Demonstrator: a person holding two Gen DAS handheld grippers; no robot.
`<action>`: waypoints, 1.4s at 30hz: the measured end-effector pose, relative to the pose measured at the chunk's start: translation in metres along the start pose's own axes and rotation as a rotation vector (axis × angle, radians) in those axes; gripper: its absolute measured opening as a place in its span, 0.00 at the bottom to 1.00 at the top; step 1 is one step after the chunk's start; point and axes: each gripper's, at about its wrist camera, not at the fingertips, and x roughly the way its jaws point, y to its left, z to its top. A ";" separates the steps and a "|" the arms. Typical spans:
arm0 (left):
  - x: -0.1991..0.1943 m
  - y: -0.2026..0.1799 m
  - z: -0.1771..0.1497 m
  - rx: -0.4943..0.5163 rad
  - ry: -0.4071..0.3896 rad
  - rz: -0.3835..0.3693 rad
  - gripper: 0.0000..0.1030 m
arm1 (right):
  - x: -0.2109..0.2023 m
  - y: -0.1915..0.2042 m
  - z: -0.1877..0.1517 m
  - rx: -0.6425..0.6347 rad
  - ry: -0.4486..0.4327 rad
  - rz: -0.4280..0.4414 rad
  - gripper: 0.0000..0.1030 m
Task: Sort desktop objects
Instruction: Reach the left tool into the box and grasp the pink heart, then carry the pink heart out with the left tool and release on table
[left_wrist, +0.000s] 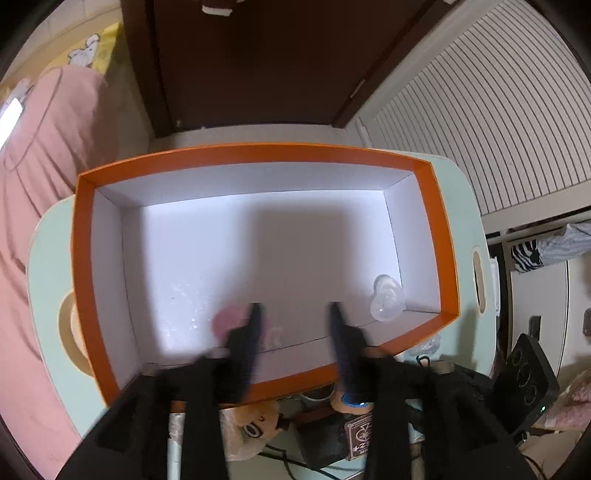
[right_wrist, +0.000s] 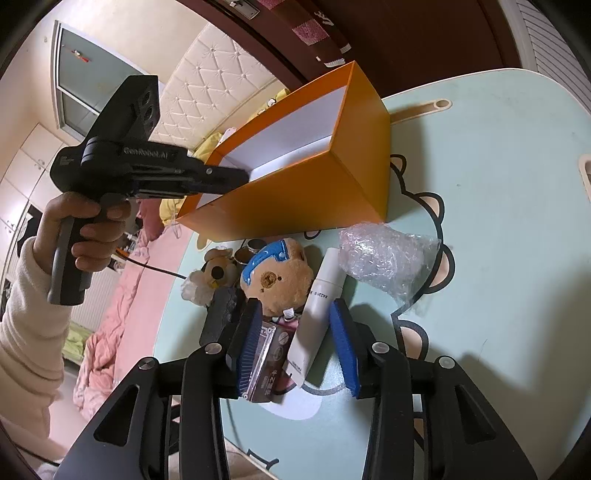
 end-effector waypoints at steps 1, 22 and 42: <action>0.002 -0.002 0.001 0.005 0.002 0.012 0.49 | 0.000 0.000 0.000 0.002 0.001 0.002 0.42; 0.025 0.008 0.015 0.009 0.092 0.103 0.33 | 0.003 -0.002 0.000 0.013 0.007 0.009 0.43; -0.035 0.039 -0.136 -0.133 -0.192 -0.136 0.33 | 0.004 0.001 -0.004 0.012 0.014 -0.002 0.43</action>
